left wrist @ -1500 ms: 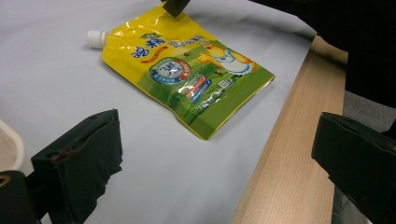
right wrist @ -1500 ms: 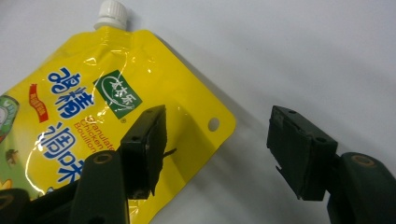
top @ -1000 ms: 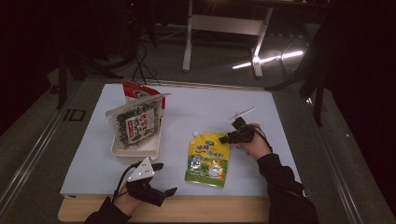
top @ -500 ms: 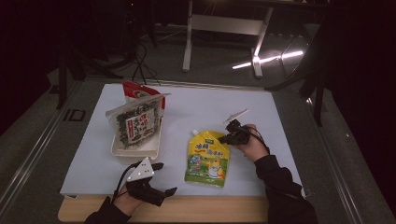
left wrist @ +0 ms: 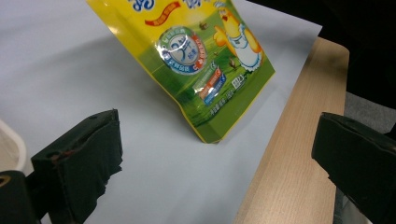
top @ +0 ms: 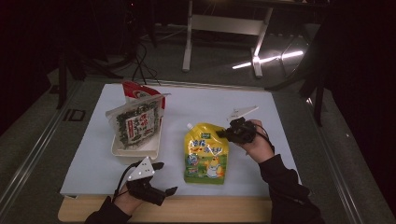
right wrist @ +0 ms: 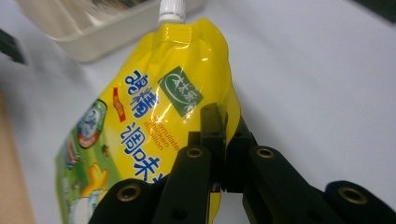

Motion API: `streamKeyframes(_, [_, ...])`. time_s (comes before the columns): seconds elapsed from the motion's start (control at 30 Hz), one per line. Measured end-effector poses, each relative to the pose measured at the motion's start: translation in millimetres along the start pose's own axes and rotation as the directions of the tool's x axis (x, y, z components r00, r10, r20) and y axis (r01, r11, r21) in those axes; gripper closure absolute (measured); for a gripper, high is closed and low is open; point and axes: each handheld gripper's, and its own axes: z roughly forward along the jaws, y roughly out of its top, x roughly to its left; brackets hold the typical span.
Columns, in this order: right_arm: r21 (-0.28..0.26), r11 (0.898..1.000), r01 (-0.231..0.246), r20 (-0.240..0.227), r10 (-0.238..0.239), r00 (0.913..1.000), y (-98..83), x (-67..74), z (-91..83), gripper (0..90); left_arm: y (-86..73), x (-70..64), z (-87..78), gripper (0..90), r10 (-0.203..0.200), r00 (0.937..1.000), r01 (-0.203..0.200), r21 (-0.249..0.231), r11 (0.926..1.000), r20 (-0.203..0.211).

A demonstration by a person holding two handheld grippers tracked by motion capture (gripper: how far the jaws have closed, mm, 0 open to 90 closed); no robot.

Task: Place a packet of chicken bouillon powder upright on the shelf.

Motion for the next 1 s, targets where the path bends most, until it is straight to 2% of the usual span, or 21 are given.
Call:
streamKeyframes(0.2, [-0.060,0.996,0.071,-0.023,-0.073,0.9971,12.1,22.3,-15.6,89.9,0.4,0.0,-0.2,2.8,-0.001,1.0000,0.001,0.005,1.0000,-0.003])
streamKeyframes(0.33, [-0.093,0.990,0.106,-0.042,-0.110,0.9930,14.0,35.7,-24.4,89.8,0.5,-0.1,-0.4,2.8,0.003,0.9999,-0.003,0.010,0.9999,-0.011])
streamKeyframes(0.53, [-0.123,0.983,0.132,-0.071,-0.142,0.9873,10.7,44.8,-36.0,89.6,0.6,-0.4,-0.1,2.8,0.004,0.9999,-0.004,0.013,0.9999,-0.010])
streamKeyframes(0.77, [-0.135,0.983,0.121,-0.114,-0.136,0.9841,3.3,46.2,-38.9,86.5,0.6,-0.5,0.6,2.8,0.007,1.0000,-0.007,0.014,0.9999,-0.006])
streamKeyframes(0.83, [-0.134,0.985,0.112,-0.141,-0.131,0.9812,1.9,45.8,-37.0,86.3,0.6,-0.6,0.7,2.8,0.007,1.0000,-0.007,0.014,0.9999,-0.005])
streamKeyframes(0.93, [-0.135,0.983,0.122,-0.119,-0.139,0.9832,0.7,48.5,-35.1,89.4,0.4,-0.5,0.9,2.8,0.006,1.0000,-0.006,0.013,0.9999,-0.003])
streamKeyframes(0.97, [-0.147,0.983,0.107,-0.134,-0.127,0.9829,1.2,48.2,-35.6,89.6,0.2,-0.8,1.0,2.8,0.007,1.0000,-0.007,0.013,0.9999,-0.001])
streamKeyframes(1.0, [-0.148,0.983,0.112,-0.139,-0.133,0.9814,1.8,49.7,-36.5,89.7,0.2,-1.0,1.0,2.8,0.009,1.0000,-0.009,0.012,0.9999,-0.001])
